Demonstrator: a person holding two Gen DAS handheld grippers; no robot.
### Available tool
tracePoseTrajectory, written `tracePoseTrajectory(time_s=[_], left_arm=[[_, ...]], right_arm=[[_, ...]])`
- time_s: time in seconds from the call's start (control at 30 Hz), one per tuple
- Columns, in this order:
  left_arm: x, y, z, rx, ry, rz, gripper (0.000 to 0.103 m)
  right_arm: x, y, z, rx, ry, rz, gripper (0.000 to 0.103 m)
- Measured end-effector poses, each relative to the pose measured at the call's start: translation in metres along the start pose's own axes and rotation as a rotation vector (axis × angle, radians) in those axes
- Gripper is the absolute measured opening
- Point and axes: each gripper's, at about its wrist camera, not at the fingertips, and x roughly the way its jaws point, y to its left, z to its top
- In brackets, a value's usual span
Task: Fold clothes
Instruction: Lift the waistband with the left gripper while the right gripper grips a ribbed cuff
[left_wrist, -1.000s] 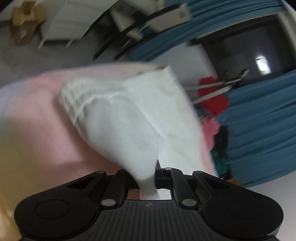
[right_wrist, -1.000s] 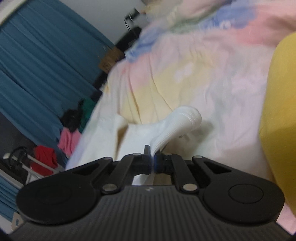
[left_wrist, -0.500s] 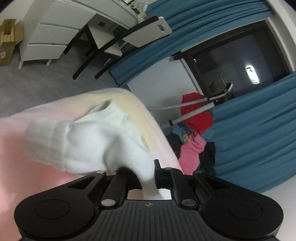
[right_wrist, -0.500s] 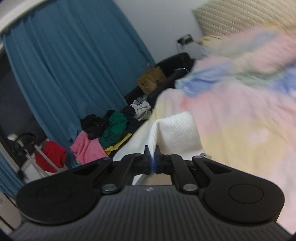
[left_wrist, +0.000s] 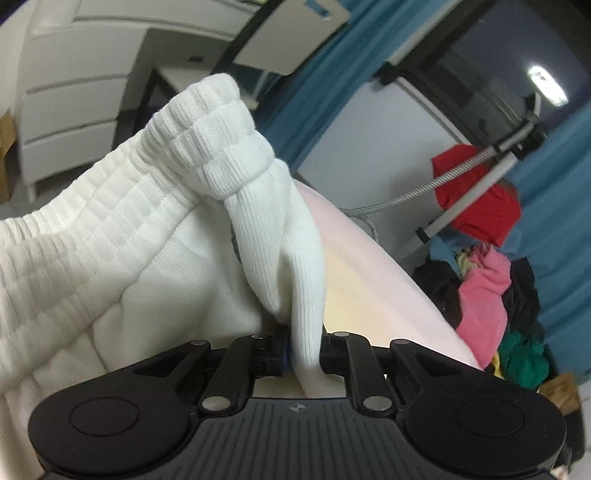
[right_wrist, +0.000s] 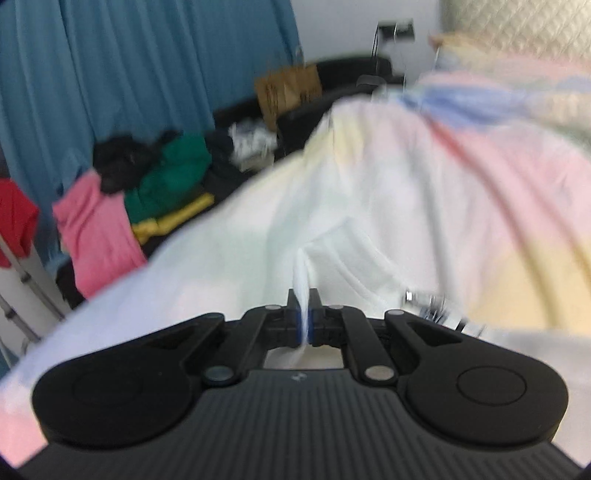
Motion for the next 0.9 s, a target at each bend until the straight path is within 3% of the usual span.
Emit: tracePoseTrajectory(time_s=[0.1, 0.17, 0.2, 0.23, 0.4, 0.5, 0.57, 0.67, 0.8, 0.9], left_arm=[[-0.004, 0.003, -0.001, -0.002, 0.007, -0.063, 0.025], [-0.013, 0.005, 0.0, 0.021, 0.031, -0.098, 0.037], [-0.02, 0.006, -0.001, 0.027, 0.037, -0.103, 0.048], [-0.028, 0.01, -0.004, 0.026, 0.037, -0.109, 0.051], [-0.091, 0.029, -0.026, 0.047, 0.043, -0.146, 0.076], [-0.128, 0.049, -0.052, 0.025, 0.039, -0.177, 0.08], [-0.16, 0.076, -0.073, -0.041, 0.056, -0.192, 0.081], [-0.179, 0.111, -0.096, -0.191, 0.098, -0.215, 0.081], [-0.176, 0.134, -0.104, -0.271, 0.156, -0.233, 0.081], [-0.153, 0.136, -0.106, -0.261, 0.182, -0.232, 0.078]], right_arm=[[0.0, -0.01, -0.008, 0.047, 0.008, 0.036, 0.013], [-0.01, -0.018, -0.009, 0.046, 0.013, 0.072, 0.032], [-0.02, -0.024, -0.009, 0.051, 0.013, 0.092, 0.036], [-0.032, -0.032, -0.01, 0.065, 0.003, 0.12, 0.042], [-0.1, -0.087, -0.029, 0.21, 0.018, 0.27, 0.047], [-0.134, -0.126, -0.057, 0.386, 0.051, 0.348, 0.053], [-0.147, -0.146, -0.076, 0.499, 0.093, 0.395, 0.07], [-0.15, -0.162, -0.098, 0.634, 0.243, 0.472, 0.07], [-0.154, -0.16, -0.113, 0.656, 0.365, 0.541, 0.071], [-0.143, -0.157, -0.12, 0.65, 0.416, 0.517, 0.071]])
